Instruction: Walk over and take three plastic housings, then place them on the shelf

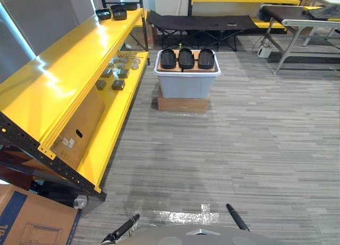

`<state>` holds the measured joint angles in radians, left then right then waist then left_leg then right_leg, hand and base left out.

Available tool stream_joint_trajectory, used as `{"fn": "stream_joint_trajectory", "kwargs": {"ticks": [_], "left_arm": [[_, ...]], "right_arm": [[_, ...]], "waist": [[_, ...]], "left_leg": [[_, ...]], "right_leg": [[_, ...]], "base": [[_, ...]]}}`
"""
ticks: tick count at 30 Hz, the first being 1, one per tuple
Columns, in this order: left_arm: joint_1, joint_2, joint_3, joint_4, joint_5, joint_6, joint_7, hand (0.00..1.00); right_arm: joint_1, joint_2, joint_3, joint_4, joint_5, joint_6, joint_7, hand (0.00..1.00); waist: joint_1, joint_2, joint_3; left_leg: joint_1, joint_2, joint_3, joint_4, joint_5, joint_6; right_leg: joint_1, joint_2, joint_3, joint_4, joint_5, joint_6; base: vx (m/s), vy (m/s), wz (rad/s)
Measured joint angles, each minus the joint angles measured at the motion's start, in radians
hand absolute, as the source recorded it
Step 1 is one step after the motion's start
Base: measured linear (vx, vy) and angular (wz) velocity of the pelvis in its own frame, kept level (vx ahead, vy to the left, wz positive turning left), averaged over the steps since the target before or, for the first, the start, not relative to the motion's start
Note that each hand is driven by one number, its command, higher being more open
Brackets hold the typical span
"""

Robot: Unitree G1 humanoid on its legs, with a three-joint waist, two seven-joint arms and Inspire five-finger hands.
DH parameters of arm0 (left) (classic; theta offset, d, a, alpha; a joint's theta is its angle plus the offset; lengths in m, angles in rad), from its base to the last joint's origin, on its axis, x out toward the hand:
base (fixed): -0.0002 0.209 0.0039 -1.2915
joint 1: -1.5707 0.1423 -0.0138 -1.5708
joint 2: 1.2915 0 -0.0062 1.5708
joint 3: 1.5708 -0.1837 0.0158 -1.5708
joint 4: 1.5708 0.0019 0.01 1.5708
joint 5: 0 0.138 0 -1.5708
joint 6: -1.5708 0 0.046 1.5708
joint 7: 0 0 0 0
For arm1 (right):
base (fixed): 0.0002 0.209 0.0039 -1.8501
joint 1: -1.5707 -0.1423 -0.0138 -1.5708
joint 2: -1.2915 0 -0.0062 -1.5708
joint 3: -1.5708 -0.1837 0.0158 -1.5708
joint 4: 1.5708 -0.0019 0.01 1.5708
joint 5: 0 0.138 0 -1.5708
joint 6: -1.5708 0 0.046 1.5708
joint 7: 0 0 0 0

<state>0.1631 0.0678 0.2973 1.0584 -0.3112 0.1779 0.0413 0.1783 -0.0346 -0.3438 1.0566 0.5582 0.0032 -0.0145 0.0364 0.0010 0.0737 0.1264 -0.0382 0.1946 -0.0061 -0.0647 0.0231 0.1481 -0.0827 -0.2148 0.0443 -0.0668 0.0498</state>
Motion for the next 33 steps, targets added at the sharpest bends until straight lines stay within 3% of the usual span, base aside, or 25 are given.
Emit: {"fn": "stream_joint_trajectory", "kwargs": {"ticks": [4,13,22,33], "left_arm": [[-0.002,0.004,-0.013,0.003,-0.012,-0.038,-0.008,1.0],[-0.097,0.008,-0.159,-0.089,-0.09,-0.073,-0.067,1.0],[-0.115,0.006,-0.183,-0.09,-0.114,-0.111,-0.068,1.0],[-0.056,0.006,-0.16,-0.087,-0.078,-0.112,-0.066,1.0]], "right_arm": [[-0.027,0.013,0.012,0.0,-0.025,-0.043,-0.004,1.0],[-0.168,0.013,0.062,-0.047,-0.045,-0.119,0.002,1.0],[-0.182,0.0,0.1,-0.05,-0.041,-0.118,0.041,1.0],[-0.14,0.001,0.075,-0.028,-0.081,-0.106,-0.017,1.0]], "waist": [[0.001,-0.005,0.006],[-0.006,-0.024,0.047],[-0.014,-0.015,0.075],[-0.014,-0.007,0.08]], "left_leg": [[0.025,-0.01,-0.001,-0.045,0.025,0.011],[0.022,-0.025,-0.031,-0.054,0.035,0.013],[0.022,-0.029,-0.037,-0.052,0.038,0.018],[0.034,-0.038,-0.04,-0.076,0.057,0.033]], "right_leg": [[0.014,0.0,-0.002,-0.029,0.005,0.008],[0.011,-0.011,-0.027,-0.035,0.01,0.016],[0.011,-0.014,-0.029,-0.032,0.011,0.017],[0.013,-0.02,-0.032,-0.03,0.014,0.022]], "base": [[0.08,0.018,0.0],[0.01,0.004,0.09],[-0.02,-0.004,0.01],[-0.01,0.0,0.01]]}}
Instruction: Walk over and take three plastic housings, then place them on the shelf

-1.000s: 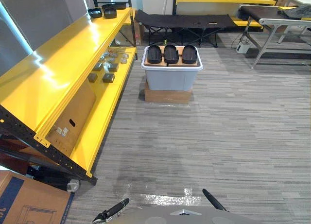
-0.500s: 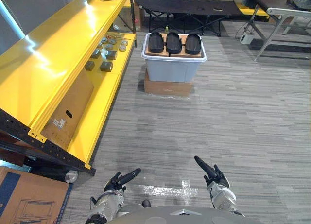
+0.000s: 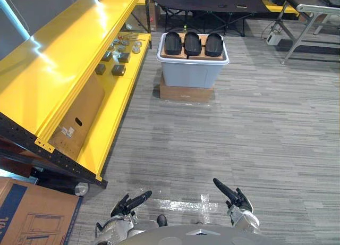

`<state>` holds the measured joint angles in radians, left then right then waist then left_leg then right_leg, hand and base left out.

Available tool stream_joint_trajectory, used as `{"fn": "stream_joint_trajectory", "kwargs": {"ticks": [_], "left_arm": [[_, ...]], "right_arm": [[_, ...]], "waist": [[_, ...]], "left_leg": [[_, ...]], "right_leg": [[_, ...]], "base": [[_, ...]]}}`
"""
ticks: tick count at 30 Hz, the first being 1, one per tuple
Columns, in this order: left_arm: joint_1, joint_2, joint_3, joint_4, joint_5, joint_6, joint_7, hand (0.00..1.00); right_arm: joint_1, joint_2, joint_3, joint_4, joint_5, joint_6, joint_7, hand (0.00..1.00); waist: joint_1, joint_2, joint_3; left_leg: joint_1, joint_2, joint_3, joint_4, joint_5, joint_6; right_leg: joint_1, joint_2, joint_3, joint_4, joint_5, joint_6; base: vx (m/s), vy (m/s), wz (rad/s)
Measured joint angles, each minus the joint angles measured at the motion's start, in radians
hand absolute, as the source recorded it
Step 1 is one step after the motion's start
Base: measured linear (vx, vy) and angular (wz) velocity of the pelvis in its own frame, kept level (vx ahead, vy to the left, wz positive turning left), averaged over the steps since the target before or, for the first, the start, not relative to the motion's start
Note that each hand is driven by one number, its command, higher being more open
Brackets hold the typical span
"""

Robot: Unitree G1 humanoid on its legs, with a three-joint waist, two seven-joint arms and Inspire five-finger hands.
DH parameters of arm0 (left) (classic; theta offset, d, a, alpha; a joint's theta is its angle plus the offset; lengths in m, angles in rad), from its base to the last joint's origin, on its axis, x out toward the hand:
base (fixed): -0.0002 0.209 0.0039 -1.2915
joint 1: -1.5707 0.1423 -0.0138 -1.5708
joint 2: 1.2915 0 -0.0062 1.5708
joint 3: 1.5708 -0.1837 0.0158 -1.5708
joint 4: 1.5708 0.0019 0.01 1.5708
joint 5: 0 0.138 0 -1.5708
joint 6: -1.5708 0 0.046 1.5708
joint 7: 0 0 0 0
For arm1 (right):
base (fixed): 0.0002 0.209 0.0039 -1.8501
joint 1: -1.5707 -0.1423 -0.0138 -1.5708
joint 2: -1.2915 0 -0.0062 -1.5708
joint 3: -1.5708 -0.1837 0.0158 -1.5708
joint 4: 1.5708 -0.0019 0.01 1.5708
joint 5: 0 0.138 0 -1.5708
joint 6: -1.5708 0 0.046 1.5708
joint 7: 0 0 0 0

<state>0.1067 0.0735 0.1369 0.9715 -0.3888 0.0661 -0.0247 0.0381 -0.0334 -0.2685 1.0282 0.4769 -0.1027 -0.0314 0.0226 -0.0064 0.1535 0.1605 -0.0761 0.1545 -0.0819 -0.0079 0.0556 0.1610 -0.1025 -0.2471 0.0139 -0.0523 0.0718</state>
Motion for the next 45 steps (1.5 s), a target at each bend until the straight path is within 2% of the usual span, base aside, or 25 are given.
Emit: {"fn": "stream_joint_trajectory", "kwargs": {"ticks": [9,16,17,18,19,20,21,22,24,25,26,29,30,31,32,34,35,36,37,38,40,41,42,43,45], "left_arm": [[0.007,-0.029,0.07,0.02,0.002,-0.021,0.014,1.0],[0.013,-0.035,0.079,0.021,0.006,-0.047,0.02,1.0],[0.013,-0.035,0.078,0.02,0.008,-0.049,0.018,1.0],[0.013,-0.035,0.078,0.019,0.01,-0.049,0.015,1.0],[0.012,-0.032,0.075,0.016,0.016,-0.048,0.009,1.0],[0.008,-0.03,0.072,0.009,0.017,-0.045,0.008,1.0],[0.001,-0.032,0.071,0.009,0.02,-0.043,0.007,1.0],[0.0,-0.028,0.067,-0.002,0.036,-0.047,-0.001,1.0],[-0.007,-0.022,0.067,-0.029,0.061,-0.067,0.0,1.0],[-0.007,-0.022,0.065,-0.037,0.073,-0.066,0.0,1.0],[-0.007,-0.019,0.037,-0.056,0.086,-0.066,-0.002,1.0],[-0.027,-0.011,-0.02,-0.099,0.085,-0.063,-0.008,1.0],[-0.04,-0.012,-0.039,-0.118,0.085,-0.06,-0.009,1.0],[-0.052,-0.014,-0.057,-0.122,0.085,-0.057,-0.01,1.0],[-0.061,-0.016,-0.066,-0.123,0.085,-0.047,-0.01,1.0],[-0.061,-0.016,-0.083,-0.12,0.085,-0.014,-0.01,1.0],[-0.055,-0.019,-0.084,-0.114,0.085,0.008,-0.008,1.0],[-0.05,-0.02,-0.083,-0.108,0.085,0.015,-0.007,1.0],[-0.018,-0.02,-0.079,-0.097,0.082,0.024,-0.001,1.0],[-0.02,-0.019,-0.06,-0.079,0.072,0.026,0.005,1.0],[-0.021,-0.028,0.029,-0.046,0.013,0.024,0.018,1.0],[-0.023,-0.039,0.073,-0.022,-0.002,0.019,0.023,1.0],[-0.022,-0.038,0.088,-0.006,-0.008,0.017,0.025,1.0],[-0.02,-0.034,0.109,0.024,-0.022,0.013,0.025,1.0],[-0.015,-0.036,0.146,0.039,-0.051,-0.007,0.007,1.0]], "right_arm": [[0.048,0.027,-0.071,0.037,0.02,0.008,0.001,1.0],[0.06,0.028,-0.078,0.036,0.021,0.009,0.016,1.0],[0.058,0.028,-0.077,0.036,0.021,0.008,0.022,1.0],[0.057,0.028,-0.077,0.034,0.02,0.008,0.025,1.0],[0.057,0.029,-0.076,0.027,0.019,0.008,0.027,1.0],[0.055,0.028,-0.074,0.021,0.004,0.003,0.03,1.0],[0.052,0.027,-0.072,0.016,-0.005,-0.001,0.032,1.0],[0.047,0.024,-0.054,-0.015,-0.039,-0.009,0.032,1.0],[0.045,0.022,-0.014,-0.057,-0.038,-0.012,0.03,1.0],[0.045,0.021,-0.003,-0.068,-0.038,-0.013,0.029,1.0],[0.039,0.021,0.028,-0.095,-0.038,-0.017,0.023,1.0],[0.012,0.022,0.046,-0.108,-0.036,-0.036,0.023,1.0],[0.004,0.022,0.045,-0.115,-0.036,-0.042,0.022,1.0],[0.004,0.022,0.045,-0.121,-0.035,-0.042,0.019,1.0],[0.007,0.022,0.044,-0.121,-0.032,-0.041,0.019,1.0],[0.023,0.023,0.043,-0.119,-0.027,-0.037,0.02,1.0],[0.033,0.023,0.035,-0.114,-0.026,-0.037,0.021,1.0],[0.038,0.023,0.03,-0.108,-0.024,-0.037,0.024,1.0],[0.049,0.025,0.018,-0.095,-0.018,-0.036,0.031,1.0],[0.045,0.029,0.002,-0.088,-0.019,-0.035,0.036,1.0],[0.051,0.025,-0.001,-0.086,-0.021,-0.032,0.043,1.0],[0.049,0.011,-0.001,-0.084,-0.025,-0.031,0.043,1.0],[0.053,0.006,-0.001,-0.08,-0.033,-0.029,0.044,1.0],[0.055,0.002,-0.001,-0.057,-0.041,-0.028,0.047,1.0],[0.041,-0.006,-0.001,-0.026,-0.042,-0.02,0.049,1.0]], "waist": [[0.001,0.001,0.0],[0.003,0.0,0.0],[0.004,-0.002,0.001],[0.005,-0.004,0.002],[0.006,-0.016,0.008],[0.005,-0.016,0.011],[0.008,-0.016,0.014],[0.013,-0.01,0.027],[0.017,-0.027,0.057],[0.02,-0.021,0.062],[0.024,-0.025,0.061],[0.023,-0.029,0.06],[0.023,-0.028,0.06],[0.023,-0.031,0.059],[0.017,-0.036,0.062],[0.012,-0.04,0.061],[0.0,-0.027,0.057],[-0.004,-0.015,0.047],[0.0,-0.003,0.01],[-0.001,0.007,0.008],[-0.004,0.034,0.014],[-0.004,0.05,0.024],[-0.004,0.058,0.03],[0.0,0.053,0.041],[0.015,0.041,0.046]], "left_leg": [[0.019,-0.002,0.004,-0.006,0.001,0.001],[0.018,-0.004,0.004,-0.006,0.0,0.0],[0.017,-0.006,0.004,-0.005,-0.006,-0.003],[0.016,-0.009,0.003,-0.003,-0.01,-0.001],[0.015,-0.018,-0.001,-0.002,-0.016,0.009],[0.009,-0.027,-0.009,0.014,-0.032,0.026],[-0.003,-0.027,-0.01,0.036,-0.044,0.03],[-0.023,-0.02,-0.008,0.113,-0.083,0.037],[-0.016,-0.009,-0.006,0.194,-0.139,0.044],[-0.021,0.0,-0.005,0.22,-0.158,0.043],[-0.014,0.022,-0.007,0.254,-0.186,0.036],[-0.013,0.047,-0.018,0.28,-0.212,0.016],[-0.014,0.053,-0.026,0.29,-0.223,0.007],[-0.006,0.054,-0.031,0.299,-0.234,-0.001],[0.003,0.052,-0.041,0.31,-0.252,-0.013],[0.039,0.055,-0.059,0.324,-0.299,-0.043],[0.069,0.077,-0.076,0.322,-0.332,-0.074],[0.078,0.096,-0.08,0.32,-0.347,-0.091],[0.086,0.132,-0.083,0.348,-0.366,-0.122],[0.047,0.152,-0.09,0.442,-0.369,-0.127],[-0.115,0.223,-0.088,0.824,-0.303,-0.186],[-0.19,0.28,-0.076,1.023,-0.256,-0.192],[-0.212,0.304,-0.069,1.094,-0.257,-0.188],[-0.239,0.311,-0.066,1.15,-0.259,-0.189],[-0.295,0.266,-0.062,1.04,-0.276,-0.181]], "right_leg": [[0.016,-0.002,0.0,0.0,0.002,0.004],[0.013,-0.006,-0.001,0.006,0.001,0.004],[0.001,-0.013,-0.003,0.031,-0.015,0.006],[-0.013,-0.02,-0.003,0.064,-0.031,0.008],[-0.044,-0.041,-0.003,0.151,-0.073,0.024],[-0.096,-0.067,-0.003,0.275,-0.104,0.039],[-0.141,-0.081,-0.001,0.365,-0.108,0.044],[-0.26,-0.124,0.005,0.617,-0.083,0.015],[-0.347,-0.148,0.005,0.806,-0.089,-0.018],[-0.361,-0.143,0.003,0.812,-0.092,-0.021],[-0.367,-0.119,-0.01,0.739,-0.102,-0.004],[-0.353,-0.064,-0.023,0.48,-0.096,0.012],[-0.347,-0.041,-0.022,0.345,-0.073,0.024],[-0.334,-0.029,-0.02,0.232,-0.028,0.022],[-0.32,-0.025,-0.016,0.177,0.005,0.019],[-0.295,-0.013,0.005,0.159,0.039,-0.018],[-0.28,0.001,-0.004,0.19,0.069,-0.052],[-0.28,0.014,-0.011,0.208,0.069,-0.055],[-0.276,0.041,-0.034,0.215,0.069,-0.062],[-0.262,0.059,-0.049,0.217,0.054,-0.101],[-0.207,0.095,-0.064,0.199,0.028,-0.129],[-0.145,0.127,-0.065,0.168,0.015,-0.146],[-0.102,0.141,-0.064,0.146,0.01,-0.153],[-0.027,0.146,-0.059,0.106,0.004,-0.163],[0.045,0.134,-0.02,0.049,0.002,-0.165]], "base": [[-0.05,-0.004,-0.02],[-0.01,-0.002,0.0],[0.0,0.0,0.0],[0.01,0.02,0.06],[0.04,0.032,0.12],[0.03,0.036,0.12],[0.04,0.07,0.12],[0.04,0.065,0.08],[0.07,0.062,0.05],[0.12,0.048,0.01],[0.12,0.029,0.03],[0.2,-0.012,0.07],[0.28,-0.067,0.11],[0.37,-0.127,0.21],[0.4,-0.185,0.28],[0.36,-0.213,0.3],[0.32,-0.2,0.28],[0.42,-0.252,0.24],[0.37,-0.192,0.12],[0.54,-0.315,0.04],[0.5,-0.287,0.01],[0.37,-0.177,0.01],[0.46,-0.208,0.0],[0.51,-0.193,-0.13],[0.39,-0.111,-0.43]]}}
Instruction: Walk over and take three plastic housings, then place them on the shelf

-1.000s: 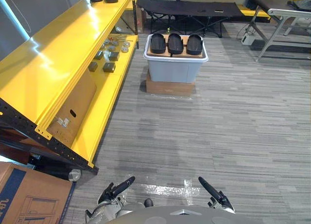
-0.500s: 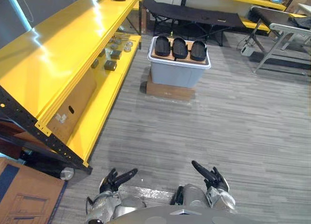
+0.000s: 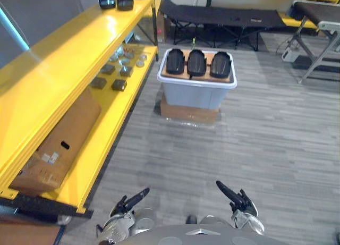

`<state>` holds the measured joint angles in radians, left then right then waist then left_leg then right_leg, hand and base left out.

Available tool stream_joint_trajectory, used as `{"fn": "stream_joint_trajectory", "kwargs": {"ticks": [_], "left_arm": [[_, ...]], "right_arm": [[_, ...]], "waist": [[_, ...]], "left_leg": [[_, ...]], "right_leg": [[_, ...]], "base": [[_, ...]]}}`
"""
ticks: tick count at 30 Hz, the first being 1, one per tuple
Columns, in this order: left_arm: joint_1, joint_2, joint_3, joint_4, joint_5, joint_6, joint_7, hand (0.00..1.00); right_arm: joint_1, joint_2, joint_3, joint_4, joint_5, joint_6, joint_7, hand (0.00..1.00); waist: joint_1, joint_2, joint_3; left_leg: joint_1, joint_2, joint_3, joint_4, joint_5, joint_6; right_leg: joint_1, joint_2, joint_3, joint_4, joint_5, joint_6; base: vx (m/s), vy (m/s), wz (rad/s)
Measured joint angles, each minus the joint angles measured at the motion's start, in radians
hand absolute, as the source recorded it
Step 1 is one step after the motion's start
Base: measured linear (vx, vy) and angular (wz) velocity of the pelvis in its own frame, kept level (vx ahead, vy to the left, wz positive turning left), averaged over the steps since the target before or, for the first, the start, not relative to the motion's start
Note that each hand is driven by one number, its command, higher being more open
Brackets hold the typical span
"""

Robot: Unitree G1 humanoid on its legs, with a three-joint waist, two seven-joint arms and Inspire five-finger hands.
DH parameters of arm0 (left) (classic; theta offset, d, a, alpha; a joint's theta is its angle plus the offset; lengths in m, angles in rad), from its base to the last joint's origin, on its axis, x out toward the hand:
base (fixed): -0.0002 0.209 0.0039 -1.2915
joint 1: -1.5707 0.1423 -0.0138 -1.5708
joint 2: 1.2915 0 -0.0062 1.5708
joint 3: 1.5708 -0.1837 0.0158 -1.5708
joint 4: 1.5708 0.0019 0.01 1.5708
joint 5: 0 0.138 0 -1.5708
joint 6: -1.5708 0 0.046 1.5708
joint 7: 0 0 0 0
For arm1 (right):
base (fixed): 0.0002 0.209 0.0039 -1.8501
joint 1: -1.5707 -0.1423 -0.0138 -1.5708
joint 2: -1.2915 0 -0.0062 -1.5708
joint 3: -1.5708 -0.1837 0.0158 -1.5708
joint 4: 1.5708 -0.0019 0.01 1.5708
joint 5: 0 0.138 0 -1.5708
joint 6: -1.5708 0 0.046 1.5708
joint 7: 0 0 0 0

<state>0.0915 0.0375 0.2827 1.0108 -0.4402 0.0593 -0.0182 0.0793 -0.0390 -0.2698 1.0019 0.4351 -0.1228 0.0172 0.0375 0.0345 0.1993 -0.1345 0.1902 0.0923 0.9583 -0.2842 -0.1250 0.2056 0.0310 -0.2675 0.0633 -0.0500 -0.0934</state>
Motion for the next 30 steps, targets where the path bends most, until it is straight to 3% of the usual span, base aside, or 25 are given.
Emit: {"fn": "stream_joint_trajectory", "kwargs": {"ticks": [2,3,5,6,7,8,10,11,12,13,14,15,16,18,20,21,23,24,25,26,27,28,29,30], "left_arm": [[-0.003,-0.007,0.007,-0.007,-0.002,-0.02,-0.015,1.0],[-0.002,-0.012,0.006,-0.024,0.002,-0.022,-0.02,1.0],[-0.003,-0.03,0.007,-0.042,0.0,-0.025,-0.03,1.0],[-0.003,-0.031,0.007,-0.041,-0.003,-0.025,-0.033,1.0],[-0.003,-0.032,0.006,-0.041,-0.01,-0.025,-0.038,1.0],[-0.004,-0.03,0.005,-0.046,-0.016,-0.025,-0.041,1.0],[0.001,-0.001,-0.019,-0.089,-0.016,-0.028,-0.046,1.0],[0.0,0.006,-0.03,-0.09,-0.016,-0.032,-0.046,1.0],[-0.012,0.006,-0.044,-0.092,-0.012,-0.034,-0.048,1.0],[-0.01,0.013,-0.073,-0.112,-0.002,-0.036,-0.051,1.0],[-0.01,0.017,-0.09,-0.129,0.007,-0.037,-0.051,1.0],[-0.01,0.018,-0.096,-0.139,0.009,-0.037,-0.049,1.0],[-0.013,0.015,-0.125,-0.158,0.01,-0.039,-0.045,1.0],[-0.029,0.015,-0.152,-0.163,0.009,-0.039,-0.043,1.0],[-0.048,0.008,-0.167,-0.189,0.009,-0.035,-0.039,1.0],[-0.055,0.007,-0.17,-0.189,0.009,-0.034,-0.038,1.0],[-0.064,0.006,-0.168,-0.188,0.006,-0.032,-0.037,1.0],[-0.063,0.007,-0.167,-0.187,0.006,-0.032,-0.035,1.0],[-0.058,0.008,-0.166,-0.187,0.005,-0.032,-0.035,1.0],[-0.052,0.012,-0.164,-0.187,0.0,-0.032,-0.035,1.0],[-0.05,0.011,-0.156,-0.18,-0.002,-0.033,-0.035,1.0],[-0.063,-0.013,-0.148,-0.163,-0.019,-0.03,-0.029,1.0],[-0.05,-0.036,-0.148,-0.152,-0.035,-0.03,-0.03,1.0],[-0.051,-0.043,-0.147,-0.145,-0.042,-0.027,-0.027,1.0]], "right_arm": [[-0.03,-0.002,0.0,0.008,-0.031,0.005,0.001,1.0],[-0.035,-0.005,0.005,0.002,-0.038,0.004,0.001,1.0],[-0.026,-0.01,0.012,0.001,-0.037,0.005,-0.002,1.0],[-0.023,-0.014,0.018,-0.001,-0.036,0.009,-0.002,1.0],[-0.013,-0.017,0.038,-0.006,-0.037,0.011,-0.003,1.0],[-0.012,-0.015,0.047,-0.011,-0.037,0.011,-0.003,1.0],[-0.004,-0.001,0.054,-0.03,-0.071,0.014,-0.003,1.0],[0.004,-0.002,0.056,-0.027,-0.076,0.014,-0.001,1.0],[-0.016,-0.004,0.056,-0.015,-0.075,0.014,0.003,1.0],[-0.015,0.004,0.063,-0.011,-0.066,0.014,0.002,1.0],[-0.014,0.011,0.066,-0.013,-0.066,0.017,0.005,1.0],[-0.015,0.005,0.071,-0.013,-0.069,0.017,0.01,1.0],[-0.016,-0.004,0.087,-0.017,-0.071,0.013,0.017,1.0],[-0.019,-0.004,0.086,-0.02,-0.072,0.007,0.012,1.0],[-0.02,0.005,0.083,-0.03,-0.068,0.007,0.003,1.0],[-0.02,0.006,0.082,-0.033,-0.067,0.007,0.002,1.0],[-0.019,0.005,0.082,-0.036,-0.068,0.003,0.003,1.0],[-0.016,0.006,0.082,-0.037,-0.068,-0.001,0.003,1.0],[-0.011,0.006,0.083,-0.037,-0.068,-0.004,0.004,1.0],[0.007,0.017,0.083,-0.037,-0.068,-0.009,0.004,1.0],[0.022,0.026,0.082,-0.036,-0.068,-0.011,0.005,1.0],[0.012,-0.007,0.076,-0.034,-0.068,-0.003,0.014,1.0],[0.005,-0.015,0.064,-0.037,-0.066,-0.001,0.006,1.0],[0.0,-0.017,0.057,-0.036,-0.066,0.005,-0.001,1.0]], "waist": [[0.014,-0.003,0.011],[0.013,-0.003,0.018],[0.013,0.017,0.025],[0.015,0.02,0.025],[0.016,0.012,0.024],[0.016,0.001,0.021],[0.023,-0.055,0.007],[0.027,-0.067,-0.002],[0.032,-0.066,-0.001],[0.027,-0.07,0.002],[0.018,-0.076,0.01],[0.014,-0.076,0.012],[0.011,-0.071,0.016],[0.009,-0.057,0.026],[0.01,-0.057,0.025],[0.009,-0.057,0.025],[0.008,-0.055,0.027],[0.008,-0.056,0.026],[0.009,-0.06,0.025],[0.011,-0.087,0.02],[0.012,-0.102,0.014],[0.015,-0.046,0.025],[0.009,-0.035,0.024],[0.008,-0.027,0.022]], "left_leg": [[-0.04,-0.075,-0.005,-0.3,-0.004,0.017],[-0.052,-0.113,-0.016,-0.502,0.052,0.03],[-0.053,-0.128,-0.02,-0.725,0.156,0.026],[-0.052,-0.126,-0.017,-0.739,0.19,0.03],[-0.047,-0.128,0.004,-0.727,0.248,0.069],[-0.05,-0.13,0.026,-0.712,0.258,0.087],[-0.042,-0.166,0.099,-0.66,0.216,0.157],[-0.03,-0.184,0.103,-0.672,0.201,0.185],[-0.008,-0.195,0.103,-0.67,0.19,0.218],[0.04,-0.21,0.101,-0.69,0.173,0.236],[0.079,-0.219,0.101,-0.696,0.16,0.24],[0.102,-0.221,0.101,-0.694,0.153,0.249],[0.156,-0.22,0.1,-0.704,0.134,0.248],[0.22,-0.21,0.088,-0.741,0.129,0.239],[0.264,-0.177,0.07,-0.769,0.104,0.195],[0.268,-0.17,0.067,-0.768,0.097,0.183],[0.291,-0.134,0.061,-0.751,0.058,0.121],[0.295,-0.123,0.057,-0.735,0.044,0.102],[0.303,-0.107,0.043,-0.698,0.006,0.063],[0.319,-0.105,0.029,-0.663,-0.039,0.039],[0.327,-0.1,0.011,-0.635,-0.085,0.036],[0.333,-0.047,0.006,-0.604,-0.107,0.027],[0.327,-0.023,-0.005,-0.58,-0.092,0.015],[0.316,-0.016,-0.017,-0.559,-0.083,0.018]], "right_leg": [[0.016,-0.022,0.045,-0.027,-0.004,0.003],[0.02,-0.035,0.064,-0.031,-0.022,0.01],[0.028,-0.032,0.088,-0.024,-0.059,0.029],[0.035,-0.03,0.098,-0.015,-0.075,0.035],[0.043,-0.038,0.12,0.009,-0.114,0.04],[0.04,-0.049,0.13,0.024,-0.133,0.046],[0.032,-0.115,0.156,0.088,-0.214,0.061],[0.001,-0.123,0.168,0.194,-0.226,0.103],[-0.114,-0.151,0.181,0.461,-0.209,0.166],[-0.23,-0.18,0.195,0.718,-0.102,0.267],[-0.3,-0.21,0.192,0.871,-0.095,0.273],[-0.333,-0.223,0.185,0.93,-0.105,0.256],[-0.382,-0.243,0.142,0.95,-0.131,0.216],[-0.392,-0.247,0.071,0.832,-0.147,0.202],[-0.395,-0.231,-0.02,0.517,-0.14,0.2],[-0.397,-0.23,-0.03,0.438,-0.131,0.206],[-0.403,-0.221,-0.015,0.205,-0.018,0.187],[-0.4,-0.218,-0.004,0.172,0.017,0.183],[-0.388,-0.211,0.01,0.13,0.084,0.175],[-0.364,-0.222,0.029,0.12,0.172,0.136],[-0.346,-0.234,0.028,0.144,0.143,0.165],[-0.346,-0.186,0.011,0.189,0.132,0.139],[-0.351,-0.173,0.0,0.223,0.064,0.128],[-0.359,-0.166,-0.005,0.242,0.046,0.119]], "base": [[0.29,0.081,-0.67],[0.28,0.135,-0.53],[0.16,0.164,-0.34],[0.24,0.223,-0.35],[0.26,0.181,-0.3],[0.42,0.25,-0.39],[0.38,0.185,-0.35],[0.37,0.126,-0.29],[0.45,0.176,-0.15],[0.53,0.218,0.03],[0.42,0.18,0.19],[0.49,0.154,0.24],[0.4,0.096,0.26],[0.36,0.048,0.23],[0.46,-0.037,0.17],[0.36,-0.07,0.09],[0.37,-0.151,-0.01],[0.46,-0.27,0.05],[0.42,-0.335,0.19],[0.43,-0.384,0.34],[0.43,-0.414,0.21],[0.37,-0.369,0.14],[0.34,-0.337,-0.01],[0.27,-0.315,0.15]]}}
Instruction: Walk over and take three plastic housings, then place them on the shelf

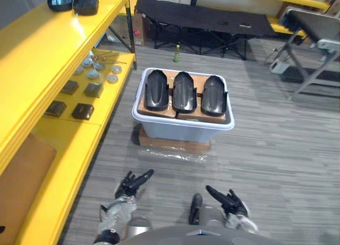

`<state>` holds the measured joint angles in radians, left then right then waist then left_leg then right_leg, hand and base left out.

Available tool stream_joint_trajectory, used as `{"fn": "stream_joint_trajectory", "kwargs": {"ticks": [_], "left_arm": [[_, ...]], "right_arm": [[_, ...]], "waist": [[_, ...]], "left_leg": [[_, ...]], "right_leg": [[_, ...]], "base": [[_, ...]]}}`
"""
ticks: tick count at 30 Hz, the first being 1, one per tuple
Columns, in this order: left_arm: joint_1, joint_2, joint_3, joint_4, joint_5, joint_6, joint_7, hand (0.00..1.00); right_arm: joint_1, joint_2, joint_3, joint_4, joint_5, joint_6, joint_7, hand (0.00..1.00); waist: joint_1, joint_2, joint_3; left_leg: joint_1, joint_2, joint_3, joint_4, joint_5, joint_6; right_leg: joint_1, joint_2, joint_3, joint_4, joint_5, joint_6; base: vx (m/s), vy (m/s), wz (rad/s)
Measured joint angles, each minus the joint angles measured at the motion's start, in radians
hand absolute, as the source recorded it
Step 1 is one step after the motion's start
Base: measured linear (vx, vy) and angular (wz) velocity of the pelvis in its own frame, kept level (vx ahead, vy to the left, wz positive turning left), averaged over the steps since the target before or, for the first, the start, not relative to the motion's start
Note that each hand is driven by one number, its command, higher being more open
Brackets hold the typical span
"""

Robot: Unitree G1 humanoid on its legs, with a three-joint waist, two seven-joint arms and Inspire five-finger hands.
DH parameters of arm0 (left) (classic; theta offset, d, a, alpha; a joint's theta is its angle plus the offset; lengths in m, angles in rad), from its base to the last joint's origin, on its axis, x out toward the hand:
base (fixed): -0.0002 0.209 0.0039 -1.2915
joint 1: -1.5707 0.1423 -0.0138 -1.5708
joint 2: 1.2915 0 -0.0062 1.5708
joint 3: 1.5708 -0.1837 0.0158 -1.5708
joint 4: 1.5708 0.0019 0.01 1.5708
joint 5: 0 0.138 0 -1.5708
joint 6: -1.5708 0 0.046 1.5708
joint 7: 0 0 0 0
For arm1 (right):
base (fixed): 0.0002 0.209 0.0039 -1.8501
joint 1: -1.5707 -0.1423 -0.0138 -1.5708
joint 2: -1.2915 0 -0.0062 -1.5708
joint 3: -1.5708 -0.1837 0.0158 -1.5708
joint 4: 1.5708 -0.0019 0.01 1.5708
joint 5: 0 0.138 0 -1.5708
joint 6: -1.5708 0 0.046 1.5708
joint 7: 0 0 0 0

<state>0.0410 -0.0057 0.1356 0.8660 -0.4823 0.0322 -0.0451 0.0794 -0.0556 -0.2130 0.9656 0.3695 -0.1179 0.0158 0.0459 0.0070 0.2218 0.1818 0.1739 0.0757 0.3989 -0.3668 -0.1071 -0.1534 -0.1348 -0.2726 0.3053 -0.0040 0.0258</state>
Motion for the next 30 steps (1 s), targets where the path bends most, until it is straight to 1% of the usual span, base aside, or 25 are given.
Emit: {"fn": "stream_joint_trajectory", "kwargs": {"ticks": [1,2,3,4,5,6,8,9,10,11,12,13,14,15,16,18,19,22,23,25,27,30], "left_arm": [[-0.008,-0.007,0.001,0.006,-0.001,0.009,0.004,1.0],[-0.013,-0.01,0.002,0.009,-0.002,0.01,0.004,1.0],[-0.014,-0.017,0.027,0.009,-0.002,0.005,0.001,1.0],[-0.015,-0.022,0.043,0.012,-0.002,-0.007,0.0,1.0],[-0.015,-0.023,0.046,0.02,-0.003,-0.013,0.0,1.0],[-0.019,-0.017,0.043,0.039,0.0,-0.029,0.0,1.0],[-0.022,-0.01,0.04,0.057,0.0,-0.033,-0.002,1.0],[-0.021,-0.007,0.035,0.065,0.0,-0.036,-0.006,1.0],[-0.021,-0.005,0.035,0.068,0.0,-0.035,-0.007,1.0],[-0.024,-0.002,0.035,0.072,-0.002,-0.03,-0.005,1.0],[-0.027,0.007,0.036,0.079,-0.008,-0.029,-0.002,1.0],[-0.03,0.011,0.037,0.093,-0.022,-0.026,0.008,1.0],[-0.032,0.021,0.039,0.111,-0.025,-0.024,0.022,1.0],[-0.033,0.026,0.039,0.118,-0.026,-0.023,0.025,1.0],[-0.032,0.036,0.038,0.123,-0.026,-0.018,0.03,1.0],[-0.03,0.053,0.037,0.126,-0.026,-0.003,0.044,1.0],[-0.028,0.056,0.037,0.126,-0.026,-0.002,0.05,1.0],[-0.006,0.072,0.038,0.125,-0.026,0.005,0.058,1.0],[0.004,0.083,0.038,0.125,-0.022,0.01,0.058,1.0],[0.023,0.098,0.044,0.125,-0.019,0.013,0.058,1.0],[0.042,0.104,0.05,0.125,-0.018,0.011,0.051,1.0],[0.084,0.111,0.079,0.124,-0.018,0.009,0.03,1.0]], "right_arm": [[-0.005,0.003,-0.006,0.002,0.0,0.013,-0.002,1.0],[-0.005,0.007,-0.006,0.004,0.0,0.021,-0.002,1.0],[-0.003,0.01,-0.011,0.01,-0.001,0.039,0.005,1.0],[-0.002,0.007,-0.011,0.014,-0.001,0.044,0.005,1.0],[0.001,0.005,-0.011,0.019,-0.001,0.044,0.005,1.0],[0.005,-0.004,-0.02,0.045,-0.001,0.048,0.005,1.0],[0.005,-0.01,-0.035,0.063,-0.003,0.05,0.008,1.0],[0.005,-0.012,-0.035,0.063,-0.003,0.042,0.014,1.0],[0.004,-0.013,-0.033,0.062,-0.003,0.034,0.019,1.0],[0.005,-0.021,-0.031,0.058,-0.003,0.024,0.024,1.0],[0.004,-0.016,-0.029,0.057,-0.006,0.023,0.023,1.0],[0.014,-0.008,-0.015,0.042,-0.01,0.022,0.021,1.0],[0.017,-0.006,-0.009,0.038,-0.01,0.021,0.024,1.0],[0.016,-0.006,-0.008,0.038,-0.008,0.021,0.026,1.0],[0.016,-0.006,-0.008,0.038,0.001,0.014,0.033,1.0],[0.021,-0.008,-0.002,0.008,0.01,-0.001,0.038,1.0],[0.025,-0.007,0.005,-0.013,0.01,-0.006,0.038,1.0],[0.058,0.002,0.042,-0.177,0.044,-0.019,0.025,1.0],[0.072,0.012,0.046,-0.269,0.051,-0.029,0.013,1.0],[0.082,0.013,0.041,-0.394,0.048,-0.042,-0.006,1.0],[0.074,0.009,0.009,-0.458,0.035,-0.049,-0.008,1.0],[0.038,-0.021,-0.059,-0.467,0.036,-0.05,-0.003,1.0]], "waist": [[-0.002,0.001,0.0],[-0.003,0.002,-0.001],[-0.003,0.009,-0.004],[-0.007,0.015,-0.003],[-0.007,0.017,0.001],[-0.008,0.023,0.004],[-0.012,0.027,0.001],[-0.02,0.03,0.0],[-0.022,0.032,-0.001],[-0.019,0.039,-0.002],[-0.013,0.031,-0.004],[-0.015,0.024,-0.015],[-0.014,0.011,-0.018],[-0.013,0.006,-0.02],[-0.016,-0.002,-0.021],[-0.018,-0.008,-0.026],[-0.019,-0.009,-0.026],[-0.019,-0.022,-0.033],[-0.02,-0.031,-0.037],[-0.021,-0.051,-0.043],[-0.021,-0.062,-0.047],[-0.019,-0.084,-0.057]], "left_leg": [[-0.033,0.015,-0.023,0.065,0.028,0.002],[-0.052,0.022,-0.035,0.107,0.046,0.005],[-0.115,0.043,-0.067,0.24,0.108,0.008],[-0.161,0.06,-0.074,0.338,0.163,0.002],[-0.188,0.077,-0.073,0.397,0.171,-0.008],[-0.212,0.101,-0.045,0.434,0.144,-0.032],[-0.205,0.093,0.014,0.334,0.117,-0.036],[-0.206,0.071,0.044,0.179,0.113,-0.026],[-0.208,0.045,0.041,0.05,0.13,-0.012],[-0.211,0.018,0.025,-0.069,0.212,0.004],[-0.201,0.007,0.031,-0.082,0.215,0.003],[-0.182,-0.018,0.046,-0.128,0.222,0.011],[-0.176,-0.037,0.063,-0.155,0.228,0.02],[-0.175,-0.046,0.069,-0.166,0.23,0.023],[-0.172,-0.064,0.074,-0.182,0.236,0.033],[-0.168,-0.091,0.073,-0.209,0.239,0.038],[-0.168,-0.094,0.071,-0.21,0.239,0.038],[-0.166,-0.1,0.065,-0.21,0.239,0.04],[-0.165,-0.099,0.065,-0.211,0.238,0.04],[-0.157,-0.095,0.065,-0.216,0.238,0.04],[-0.149,-0.092,0.065,-0.223,0.238,0.04],[-0.137,-0.095,0.063,-0.247,0.237,0.042]], "right_leg": [[0.0,0.004,-0.019,0.029,-0.039,-0.011],[0.008,0.007,-0.029,0.034,-0.054,-0.017],[0.042,0.021,-0.052,0.026,-0.081,-0.028],[0.078,0.036,-0.064,0.003,-0.09,-0.033],[0.109,0.045,-0.076,-0.021,-0.09,-0.034],[0.193,0.062,-0.096,-0.082,-0.087,-0.032],[0.251,0.061,-0.11,-0.13,-0.085,-0.025],[0.276,0.058,-0.115,-0.164,-0.085,-0.014],[0.275,0.052,-0.114,-0.177,-0.081,-0.009],[0.271,0.049,-0.1,-0.188,-0.074,0.003],[0.267,0.042,-0.084,-0.19,-0.073,0.011],[0.266,0.022,-0.071,-0.205,-0.059,0.034],[0.262,0.007,-0.061,-0.223,-0.046,0.043],[0.261,0.0,-0.055,-0.226,-0.041,0.048],[0.261,-0.012,-0.054,-0.24,-0.032,0.058],[0.262,-0.027,-0.054,-0.26,-0.024,0.071],[0.262,-0.03,-0.054,-0.26,-0.023,0.072],[0.265,-0.034,-0.052,-0.26,-0.02,0.076],[0.266,-0.033,-0.051,-0.26,-0.019,0.076],[0.268,-0.03,-0.048,-0.26,-0.013,0.072],[0.269,-0.023,-0.045,-0.26,0.004,0.067],[0.274,-0.025,-0.037,-0.273,0.022,0.072]], "base": [[0.19,-0.272,0.19],[0.26,-0.386,0.36],[0.2,-0.305,0.39],[0.2,-0.283,0.41],[0.22,-0.198,0.44],[0.26,-0.182,0.38],[0.17,-0.091,0.28],[0.09,0.009,0.11],[0.13,0.054,-0.09],[0.1,0.093,-0.31],[0.12,0.125,-0.34],[0.16,0.134,-0.29],[0.17,0.139,-0.22],[0.24,0.159,-0.15],[0.19,0.123,-0.04],[0.19,0.1,0.04],[0.16,0.079,0.04],[0.08,0.032,0.03],[0.07,0.005,-0.01],[0.04,0.0,-0.06],[-0.01,0.027,-0.04],[-0.04,0.041,-0.02]]}}
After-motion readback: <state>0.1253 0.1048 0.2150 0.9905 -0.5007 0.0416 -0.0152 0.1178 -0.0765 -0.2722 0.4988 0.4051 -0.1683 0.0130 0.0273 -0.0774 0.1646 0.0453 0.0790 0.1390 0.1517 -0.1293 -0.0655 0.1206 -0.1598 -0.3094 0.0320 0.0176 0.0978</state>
